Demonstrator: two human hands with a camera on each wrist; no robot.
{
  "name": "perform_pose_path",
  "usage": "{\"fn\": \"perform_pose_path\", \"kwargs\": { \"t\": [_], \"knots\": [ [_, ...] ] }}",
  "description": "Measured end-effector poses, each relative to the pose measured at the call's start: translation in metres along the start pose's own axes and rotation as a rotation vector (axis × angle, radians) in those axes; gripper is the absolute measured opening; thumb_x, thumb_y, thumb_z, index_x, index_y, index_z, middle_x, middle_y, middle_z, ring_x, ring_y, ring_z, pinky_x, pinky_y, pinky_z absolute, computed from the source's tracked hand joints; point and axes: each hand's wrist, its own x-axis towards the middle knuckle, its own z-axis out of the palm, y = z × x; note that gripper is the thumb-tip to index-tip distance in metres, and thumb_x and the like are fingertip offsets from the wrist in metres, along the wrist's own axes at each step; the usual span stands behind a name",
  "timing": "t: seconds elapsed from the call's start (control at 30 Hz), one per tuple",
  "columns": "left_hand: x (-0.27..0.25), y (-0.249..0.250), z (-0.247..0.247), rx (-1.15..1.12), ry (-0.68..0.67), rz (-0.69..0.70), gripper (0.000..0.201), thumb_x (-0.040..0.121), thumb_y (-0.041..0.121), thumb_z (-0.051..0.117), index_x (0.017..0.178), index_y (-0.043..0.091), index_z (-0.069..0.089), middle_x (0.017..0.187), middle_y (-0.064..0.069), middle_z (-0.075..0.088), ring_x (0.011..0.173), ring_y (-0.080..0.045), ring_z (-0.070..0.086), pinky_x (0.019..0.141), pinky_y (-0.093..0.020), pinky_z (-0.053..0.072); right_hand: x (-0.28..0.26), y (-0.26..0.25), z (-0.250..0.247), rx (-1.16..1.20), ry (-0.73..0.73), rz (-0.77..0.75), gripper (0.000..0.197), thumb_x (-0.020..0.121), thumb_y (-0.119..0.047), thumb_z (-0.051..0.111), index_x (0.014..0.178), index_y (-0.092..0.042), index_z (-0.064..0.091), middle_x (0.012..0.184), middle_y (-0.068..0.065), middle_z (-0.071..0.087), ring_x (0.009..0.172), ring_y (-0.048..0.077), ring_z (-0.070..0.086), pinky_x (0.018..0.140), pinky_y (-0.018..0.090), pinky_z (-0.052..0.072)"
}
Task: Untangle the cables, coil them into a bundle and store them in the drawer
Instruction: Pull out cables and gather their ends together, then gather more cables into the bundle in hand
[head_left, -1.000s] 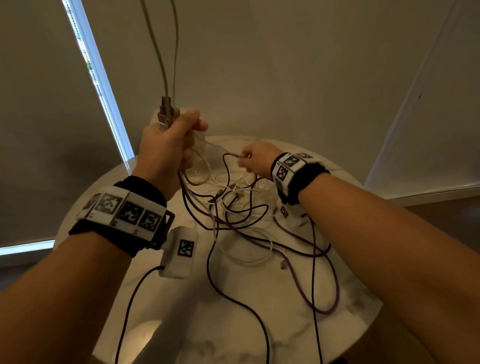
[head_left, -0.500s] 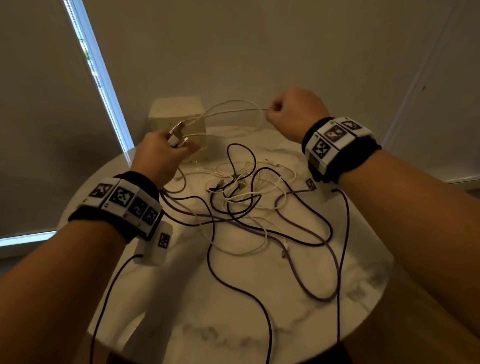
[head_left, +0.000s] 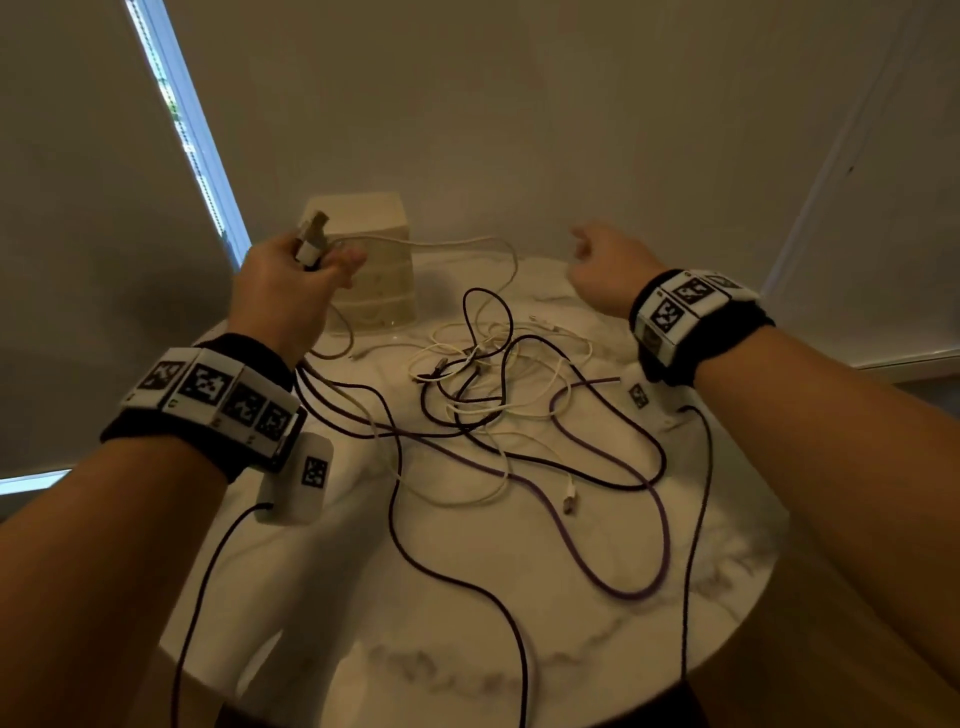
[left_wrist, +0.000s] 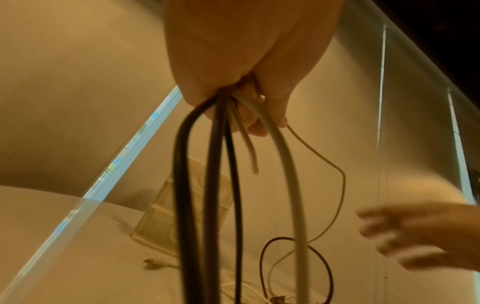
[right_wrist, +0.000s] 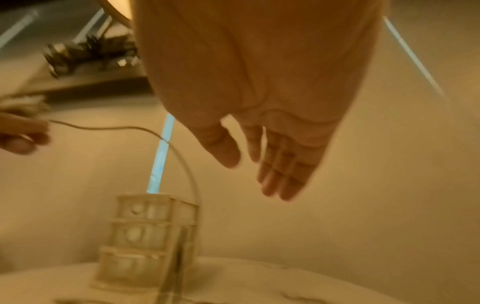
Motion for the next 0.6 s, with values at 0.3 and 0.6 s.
{"fn": "perform_pose_path", "kwargs": {
  "t": [0.3, 0.6],
  "knots": [
    [0.000, 0.017, 0.009, -0.242, -0.106, -0.031, 0.037, 0.085, 0.043, 0.078, 0.102, 0.010, 0.074, 0.076, 0.005, 0.061, 0.048, -0.001, 0.045, 0.048, -0.022, 0.041, -0.019, -0.059, 0.031, 0.268, -0.125, -0.362, 0.033, 0.104, -0.032, 0.045, 0.096, -0.015, 0.072, 0.067, -0.001, 0.059, 0.058, 0.007, 0.049, 0.058, 0.028, 0.039],
    [0.008, -0.005, -0.005, -0.534, 0.271, -0.301, 0.029, 0.101, 0.045, 0.058, 0.088, 0.019, 0.055, 0.057, 0.009, 0.041, 0.044, -0.004, 0.036, 0.043, -0.022, 0.035, -0.006, 0.010, 0.012, -0.291, -0.504, 0.021, 0.084, 0.064, -0.061, 0.082, 0.134, -0.024, 0.053, 0.134, 0.002, 0.056, 0.116, 0.021, 0.054, 0.097, 0.037, 0.046]
  ]
}}
